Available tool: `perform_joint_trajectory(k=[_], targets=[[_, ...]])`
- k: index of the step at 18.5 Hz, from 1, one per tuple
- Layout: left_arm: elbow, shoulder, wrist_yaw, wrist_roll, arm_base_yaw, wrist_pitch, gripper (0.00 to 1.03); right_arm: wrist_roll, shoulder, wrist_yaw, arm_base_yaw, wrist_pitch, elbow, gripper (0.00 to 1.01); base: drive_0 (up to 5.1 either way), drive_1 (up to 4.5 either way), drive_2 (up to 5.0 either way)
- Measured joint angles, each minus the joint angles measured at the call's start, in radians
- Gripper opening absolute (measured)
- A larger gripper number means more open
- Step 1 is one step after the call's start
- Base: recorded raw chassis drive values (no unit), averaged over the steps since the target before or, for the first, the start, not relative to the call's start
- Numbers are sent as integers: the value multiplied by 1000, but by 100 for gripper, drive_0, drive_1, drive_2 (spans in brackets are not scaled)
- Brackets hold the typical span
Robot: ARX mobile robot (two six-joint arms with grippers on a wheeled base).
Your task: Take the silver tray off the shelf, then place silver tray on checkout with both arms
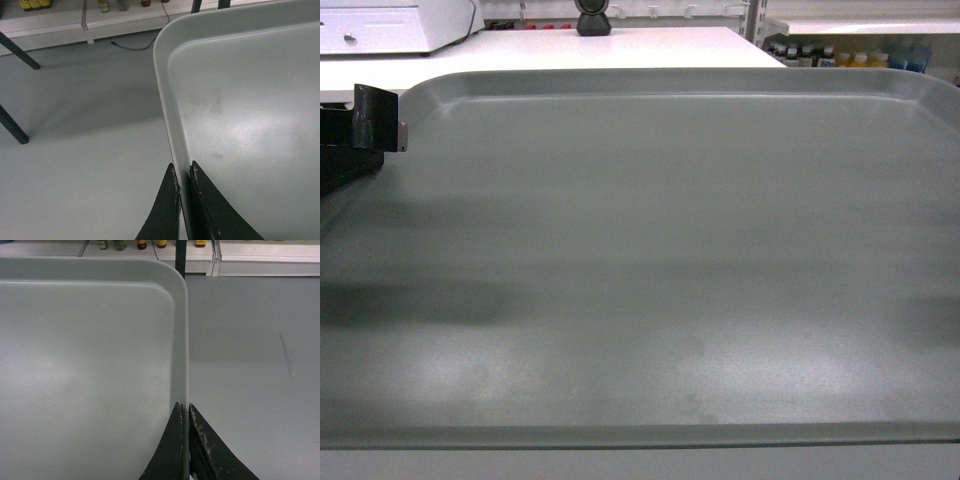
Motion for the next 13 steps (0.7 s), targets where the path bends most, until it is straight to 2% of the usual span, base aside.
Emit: perform_joint_trajectory(k=[9, 13], targets=[[0, 0, 0, 0, 0, 2, 4, 0, -2, 0, 0, 3, 0, 2, -499, 246, 246], [0, 0, -1, 1, 5, 1, 4, 0, 0, 0, -1, 2, 0, 2, -8, -8, -8]])
